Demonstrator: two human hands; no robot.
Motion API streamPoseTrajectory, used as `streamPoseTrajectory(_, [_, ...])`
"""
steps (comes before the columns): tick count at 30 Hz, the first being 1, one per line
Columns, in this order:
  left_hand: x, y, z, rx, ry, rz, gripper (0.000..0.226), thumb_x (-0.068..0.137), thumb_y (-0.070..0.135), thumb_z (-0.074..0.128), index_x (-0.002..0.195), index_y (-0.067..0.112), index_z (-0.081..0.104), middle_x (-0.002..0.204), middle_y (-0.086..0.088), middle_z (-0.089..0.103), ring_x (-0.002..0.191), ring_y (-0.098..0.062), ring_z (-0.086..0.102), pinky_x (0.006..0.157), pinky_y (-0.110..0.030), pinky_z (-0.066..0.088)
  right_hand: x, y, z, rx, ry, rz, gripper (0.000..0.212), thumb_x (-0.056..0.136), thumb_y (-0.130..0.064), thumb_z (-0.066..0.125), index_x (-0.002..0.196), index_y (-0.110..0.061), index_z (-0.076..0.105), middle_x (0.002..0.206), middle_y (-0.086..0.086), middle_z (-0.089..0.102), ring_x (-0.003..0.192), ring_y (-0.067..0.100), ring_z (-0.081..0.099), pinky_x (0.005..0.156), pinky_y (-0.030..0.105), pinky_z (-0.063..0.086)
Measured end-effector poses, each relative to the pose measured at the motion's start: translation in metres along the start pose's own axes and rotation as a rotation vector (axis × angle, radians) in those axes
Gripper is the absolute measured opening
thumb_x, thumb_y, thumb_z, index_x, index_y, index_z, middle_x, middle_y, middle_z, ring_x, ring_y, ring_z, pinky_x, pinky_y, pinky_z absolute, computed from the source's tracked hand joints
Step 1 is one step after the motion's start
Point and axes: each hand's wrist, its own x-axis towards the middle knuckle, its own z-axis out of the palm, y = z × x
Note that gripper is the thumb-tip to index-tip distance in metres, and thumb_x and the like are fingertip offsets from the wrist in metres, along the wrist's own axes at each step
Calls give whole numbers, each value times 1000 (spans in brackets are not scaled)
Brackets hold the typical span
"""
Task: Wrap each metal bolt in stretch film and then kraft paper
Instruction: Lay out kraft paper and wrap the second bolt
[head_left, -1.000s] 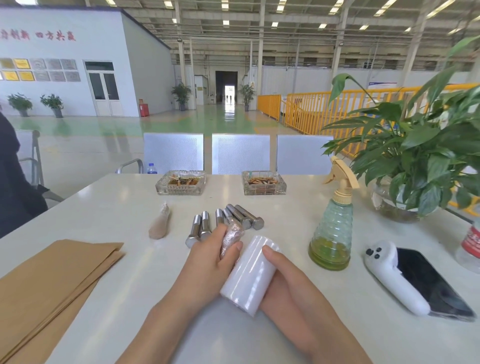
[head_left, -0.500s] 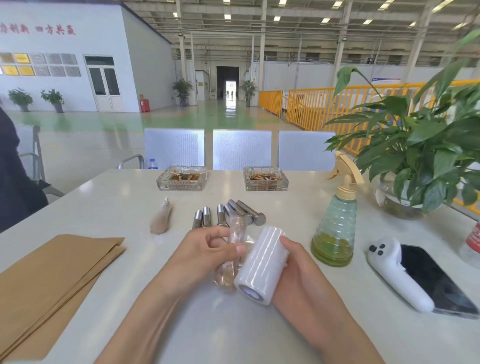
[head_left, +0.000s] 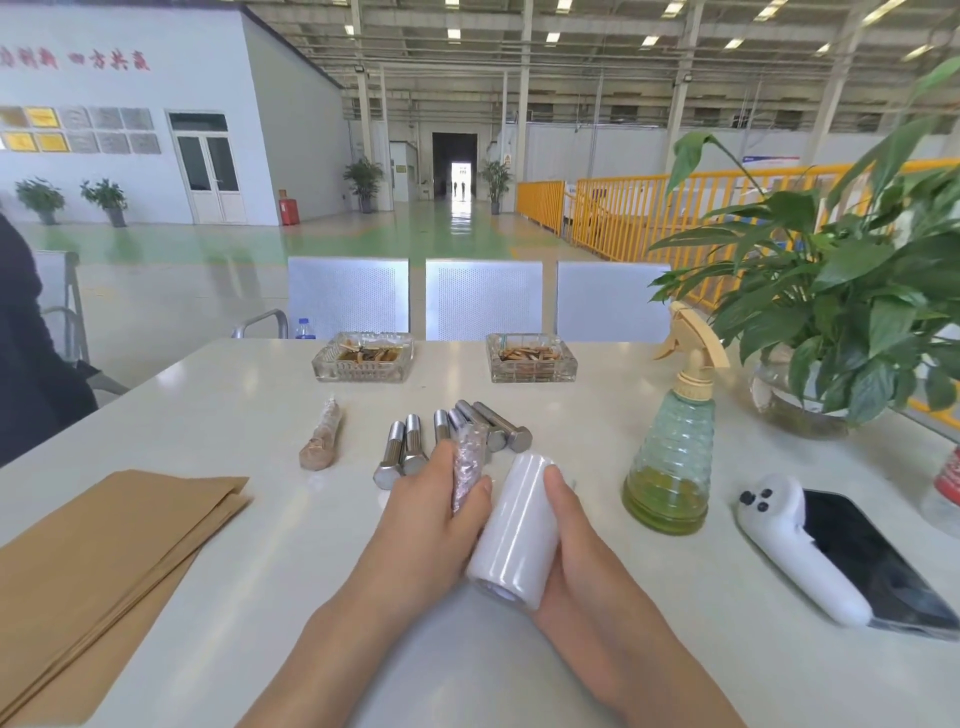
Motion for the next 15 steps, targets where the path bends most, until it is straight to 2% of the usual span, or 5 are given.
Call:
streamPoseTrajectory(2, [-1, 3, 1, 0, 10, -2, 23, 98, 47, 54, 83, 34, 44, 78, 19, 59, 74, -5, 56, 59, -18, 40, 0, 3, -1, -100, -12, -69, 51, 100, -44, 56, 144, -18, 56, 137, 8, 67, 129, 23, 63, 115, 44, 45])
streamPoseTrajectory(5, [-2, 5, 2, 51, -9, -40, 41, 96, 66, 32, 86, 31, 50, 71, 9, 59, 70, -13, 57, 67, -36, 49, -1, 6, -6, -150, -44, -111, 43, 103, -26, 61, 145, -17, 56, 139, 14, 65, 132, 29, 60, 117, 52, 40])
streamPoseTrajectory(8, [-2, 3, -1, -40, -70, -80, 38, 105, 51, 34, 86, 28, 57, 73, 17, 62, 69, -5, 58, 63, -24, 42, -1, 5, -10, -127, -60, -106, 45, 99, -24, 64, 142, -11, 58, 137, 18, 65, 131, 32, 61, 115, 51, 42])
streamPoseTrajectory(10, [1, -1, -5, -104, -112, -88, 35, 106, 45, 42, 80, 25, 54, 67, 12, 57, 64, -4, 53, 61, -25, 38, -1, 4, -12, -130, -54, -100, 44, 99, -20, 64, 141, -10, 58, 136, 18, 66, 130, 32, 61, 112, 51, 46])
streamPoseTrajectory(15, [2, -5, -12, -374, -193, -72, 15, 100, 32, 64, 92, 19, 63, 76, -14, 63, 66, -28, 59, 59, -40, 43, 0, -1, -21, -120, -25, -117, 55, 89, -20, 73, 140, -7, 58, 136, 21, 65, 130, 37, 60, 114, 58, 42])
